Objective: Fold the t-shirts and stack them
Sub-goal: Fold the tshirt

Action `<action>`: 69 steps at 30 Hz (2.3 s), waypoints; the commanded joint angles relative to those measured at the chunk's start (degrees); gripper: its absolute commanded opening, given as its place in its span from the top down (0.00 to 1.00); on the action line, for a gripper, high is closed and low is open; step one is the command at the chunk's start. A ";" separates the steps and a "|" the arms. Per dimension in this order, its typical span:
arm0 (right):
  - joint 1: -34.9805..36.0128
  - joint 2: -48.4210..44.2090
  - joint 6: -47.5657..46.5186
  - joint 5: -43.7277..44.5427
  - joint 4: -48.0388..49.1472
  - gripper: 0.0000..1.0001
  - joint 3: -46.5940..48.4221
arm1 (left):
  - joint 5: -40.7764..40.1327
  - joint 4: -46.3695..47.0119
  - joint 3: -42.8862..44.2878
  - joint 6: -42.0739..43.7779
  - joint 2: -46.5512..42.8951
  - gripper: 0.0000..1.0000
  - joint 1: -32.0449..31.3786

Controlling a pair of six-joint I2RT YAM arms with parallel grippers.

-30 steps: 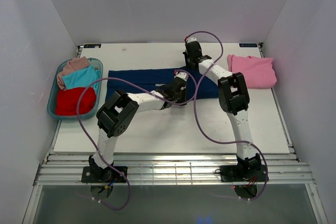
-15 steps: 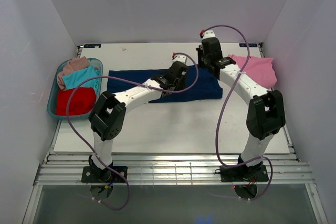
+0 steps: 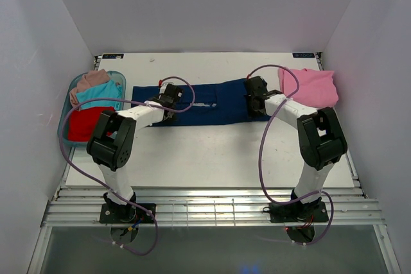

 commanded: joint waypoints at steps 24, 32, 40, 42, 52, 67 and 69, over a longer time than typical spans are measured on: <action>-0.69 6.05 2.09 9.16 -2.34 0.92 3.14 | 2.47 1.81 -7.07 0.18 -2.55 0.67 4.87; -2.71 12.90 1.39 9.25 -5.94 0.92 13.94 | 5.20 -3.20 -10.05 -5.00 -6.67 0.69 -5.21; -4.65 23.88 0.69 5.65 -11.03 0.92 33.08 | 12.31 -8.12 -14.10 -15.46 -10.81 0.69 -16.57; -4.82 27.56 0.60 5.12 -12.61 0.92 37.58 | 13.89 -9.18 -13.93 -16.69 -11.42 0.69 -19.55; -5.09 22.95 0.33 3.98 -12.28 0.92 42.37 | 20.14 -10.68 -3.66 -16.01 -12.39 0.69 -26.69; -3.77 6.40 2.71 -16.75 -5.94 0.92 24.50 | 1.25 -18.05 14.05 -4.92 -6.94 0.69 -23.79; -3.33 9.21 3.06 -17.73 -6.38 0.92 25.12 | 0.54 -20.78 11.49 -6.32 -9.04 0.73 -23.79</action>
